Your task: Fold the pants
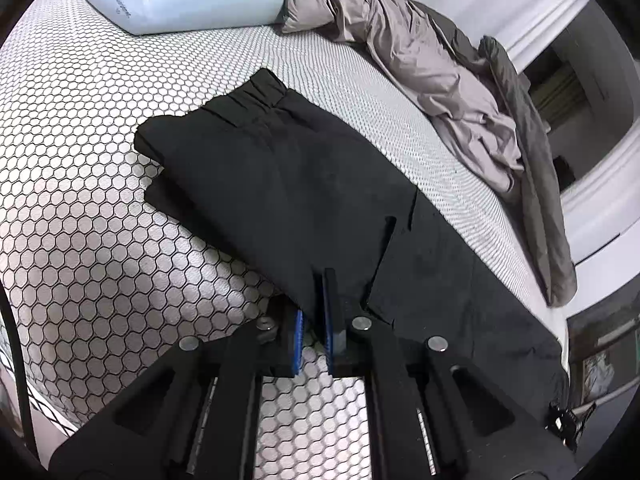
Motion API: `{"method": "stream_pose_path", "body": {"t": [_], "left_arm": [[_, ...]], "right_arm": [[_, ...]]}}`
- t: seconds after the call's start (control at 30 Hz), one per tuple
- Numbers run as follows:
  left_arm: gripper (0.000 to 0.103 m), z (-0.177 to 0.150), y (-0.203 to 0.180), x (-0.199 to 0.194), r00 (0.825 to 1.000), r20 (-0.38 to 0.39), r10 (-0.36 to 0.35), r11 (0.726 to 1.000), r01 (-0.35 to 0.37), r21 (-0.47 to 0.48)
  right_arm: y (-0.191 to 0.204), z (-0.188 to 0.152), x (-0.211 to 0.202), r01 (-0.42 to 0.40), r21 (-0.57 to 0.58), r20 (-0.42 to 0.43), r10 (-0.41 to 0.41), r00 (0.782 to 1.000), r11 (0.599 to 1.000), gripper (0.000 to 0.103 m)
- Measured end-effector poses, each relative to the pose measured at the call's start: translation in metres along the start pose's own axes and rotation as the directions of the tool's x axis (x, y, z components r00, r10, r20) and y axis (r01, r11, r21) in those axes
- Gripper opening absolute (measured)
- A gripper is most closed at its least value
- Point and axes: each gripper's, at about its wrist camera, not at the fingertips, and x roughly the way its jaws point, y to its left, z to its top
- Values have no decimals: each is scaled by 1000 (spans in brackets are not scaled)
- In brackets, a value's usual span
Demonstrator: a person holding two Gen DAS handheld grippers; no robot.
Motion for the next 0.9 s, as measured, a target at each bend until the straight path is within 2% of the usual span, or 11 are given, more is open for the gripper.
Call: {"method": "stream_pose_path", "body": {"t": [0.13,0.23,0.33,0.43,0.5,0.57,0.67,0.7,0.77,0.8,0.9], "left_arm": [[5,-2,7,1,1000,-14,-14,1000,14,-14],[5,-3,9,-9,999,1,-33,999,33,-21],[6,-5,8,-4,1000,-25,4,1000,-4,12],[8,-6,8,1,998,-55,36,999,-34,29],[15,-6,10,-4,998,-47,32,999,-31,9],[29,-4,13,-14,999,-25,46,999,-46,-11],[50,0,13,-35,995,44,88,996,-88,-18],[53,0,12,-41,993,65,94,996,-93,-12],[72,2,10,-52,992,93,82,997,-83,4],[77,2,8,-55,992,99,75,997,-76,10],[85,-1,-6,-58,994,104,32,999,-36,39]], "right_arm": [[-9,-4,5,-13,72,-9,14,1000,997,14],[0,-10,-10,3,1,45,-3,999,1000,14],[4,-11,-1,78,-58,-1,-78,997,995,15],[3,-8,1,87,-39,-32,-88,996,995,25],[-1,-7,-7,97,-35,-28,-98,995,995,41],[-3,-5,-13,101,-30,-19,-102,995,994,46],[-10,0,-21,97,-2,-8,-97,995,995,49],[-12,2,-23,98,12,-2,-98,995,995,50],[-16,5,-27,93,39,5,-93,996,995,55],[-24,6,-31,82,58,8,-82,997,995,61],[-26,9,-26,75,85,7,-75,997,994,62]]}}
